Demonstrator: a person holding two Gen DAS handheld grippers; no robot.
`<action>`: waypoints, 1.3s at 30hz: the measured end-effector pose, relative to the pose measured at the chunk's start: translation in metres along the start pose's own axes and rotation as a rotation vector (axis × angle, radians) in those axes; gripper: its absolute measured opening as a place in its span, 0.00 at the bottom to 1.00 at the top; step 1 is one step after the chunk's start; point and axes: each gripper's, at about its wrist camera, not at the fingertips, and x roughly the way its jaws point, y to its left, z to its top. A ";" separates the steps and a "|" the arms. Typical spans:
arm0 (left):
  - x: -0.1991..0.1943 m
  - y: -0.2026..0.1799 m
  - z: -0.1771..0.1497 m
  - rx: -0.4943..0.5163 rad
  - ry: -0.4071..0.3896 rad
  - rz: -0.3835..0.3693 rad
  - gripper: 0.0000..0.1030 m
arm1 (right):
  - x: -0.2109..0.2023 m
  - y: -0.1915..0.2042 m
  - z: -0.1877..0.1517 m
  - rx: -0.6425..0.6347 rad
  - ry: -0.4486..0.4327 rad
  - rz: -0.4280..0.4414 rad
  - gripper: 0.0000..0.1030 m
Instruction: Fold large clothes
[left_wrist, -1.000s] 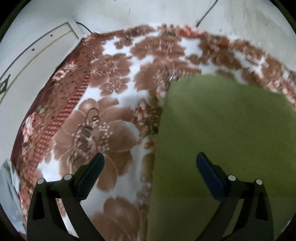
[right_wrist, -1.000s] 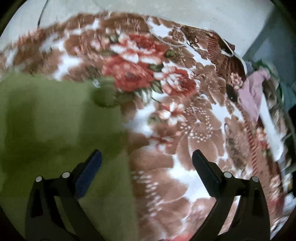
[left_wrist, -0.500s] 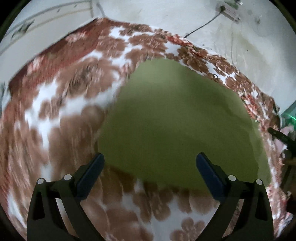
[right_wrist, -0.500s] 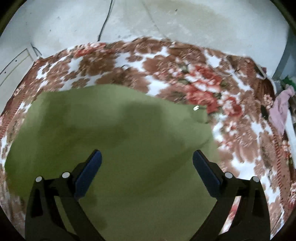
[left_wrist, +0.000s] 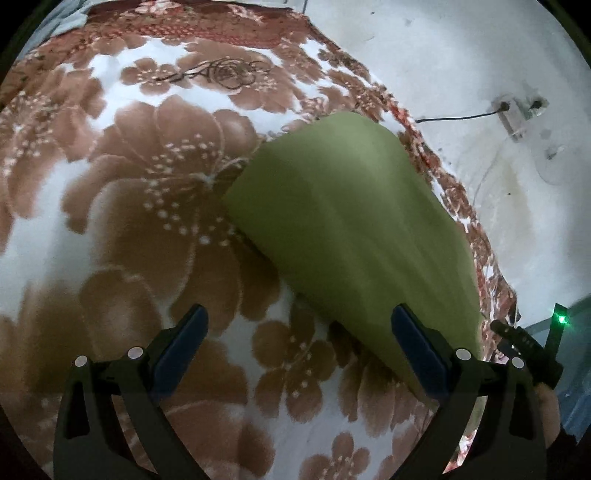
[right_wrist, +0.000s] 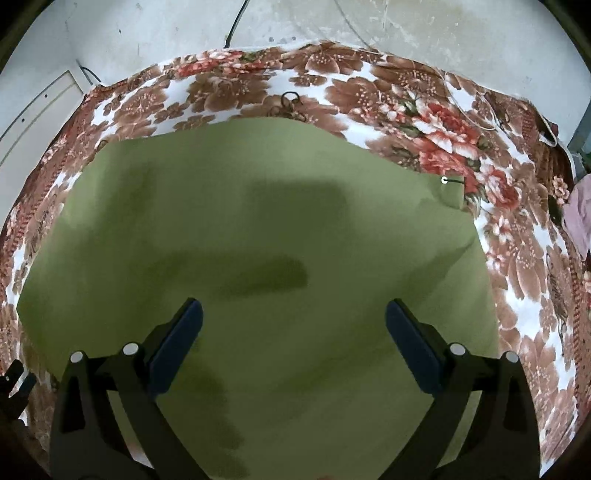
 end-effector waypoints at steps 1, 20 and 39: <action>0.006 -0.001 -0.001 0.009 -0.007 -0.008 0.95 | 0.002 0.001 -0.002 0.000 0.004 -0.003 0.95; 0.069 -0.001 0.052 -0.090 -0.106 -0.118 0.95 | 0.022 0.017 -0.028 0.009 0.066 -0.047 0.95; 0.091 -0.010 0.059 -0.039 -0.084 -0.080 0.52 | 0.032 0.027 -0.029 0.077 0.096 -0.148 0.95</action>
